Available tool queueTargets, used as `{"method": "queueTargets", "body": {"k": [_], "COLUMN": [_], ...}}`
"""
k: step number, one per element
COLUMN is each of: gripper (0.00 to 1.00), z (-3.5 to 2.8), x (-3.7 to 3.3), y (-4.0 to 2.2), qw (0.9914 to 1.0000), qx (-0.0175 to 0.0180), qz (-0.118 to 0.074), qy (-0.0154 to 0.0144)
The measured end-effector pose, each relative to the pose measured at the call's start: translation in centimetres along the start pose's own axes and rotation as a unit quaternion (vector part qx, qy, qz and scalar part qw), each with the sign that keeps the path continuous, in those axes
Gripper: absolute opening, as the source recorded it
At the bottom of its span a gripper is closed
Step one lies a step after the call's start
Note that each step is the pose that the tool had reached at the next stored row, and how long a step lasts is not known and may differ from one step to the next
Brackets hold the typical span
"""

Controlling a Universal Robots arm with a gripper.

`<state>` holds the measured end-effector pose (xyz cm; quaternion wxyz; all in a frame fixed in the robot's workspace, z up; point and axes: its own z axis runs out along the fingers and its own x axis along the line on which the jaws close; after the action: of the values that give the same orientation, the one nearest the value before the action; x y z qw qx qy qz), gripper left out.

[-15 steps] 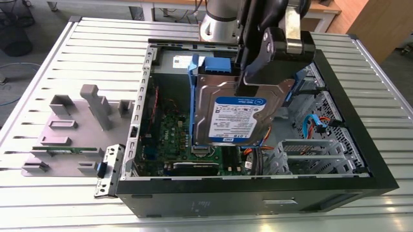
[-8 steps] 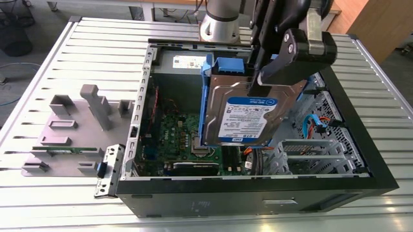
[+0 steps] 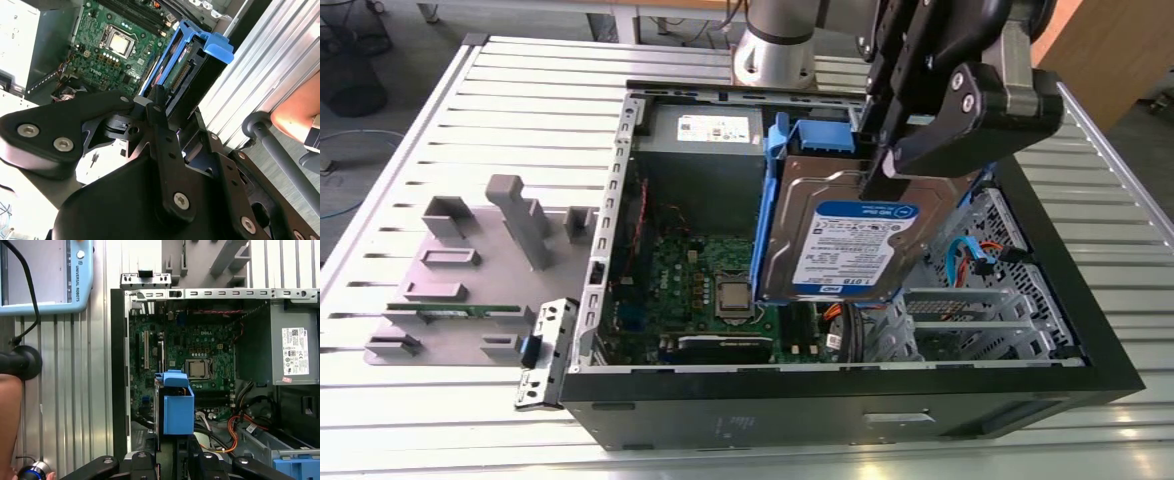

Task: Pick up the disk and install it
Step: 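Insert the disk into the insertion slot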

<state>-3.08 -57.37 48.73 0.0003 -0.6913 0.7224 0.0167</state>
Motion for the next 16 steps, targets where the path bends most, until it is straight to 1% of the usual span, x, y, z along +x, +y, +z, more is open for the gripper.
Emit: {"method": "queueTargets", "body": {"k": [2,8,10,12,16], "gripper": [0.35,0.35,0.35,0.35,0.35], "z": [0.00,-0.01,-0.01,-0.02,-0.05], "x": [-0.01,-0.01,-0.02,-0.04,-0.10], "y": [-0.15,-0.19,-0.40,-0.81,-2.17], "qw": [1.00000,1.00000,1.00000,1.00000,1.00000], "qx": [0.0000,0.0000,0.0000,0.0000,-0.0001], "qz": [0.000,0.000,0.000,0.000,0.000], "qy": [0.0000,0.0000,-0.0001,0.0000,0.0000]}}
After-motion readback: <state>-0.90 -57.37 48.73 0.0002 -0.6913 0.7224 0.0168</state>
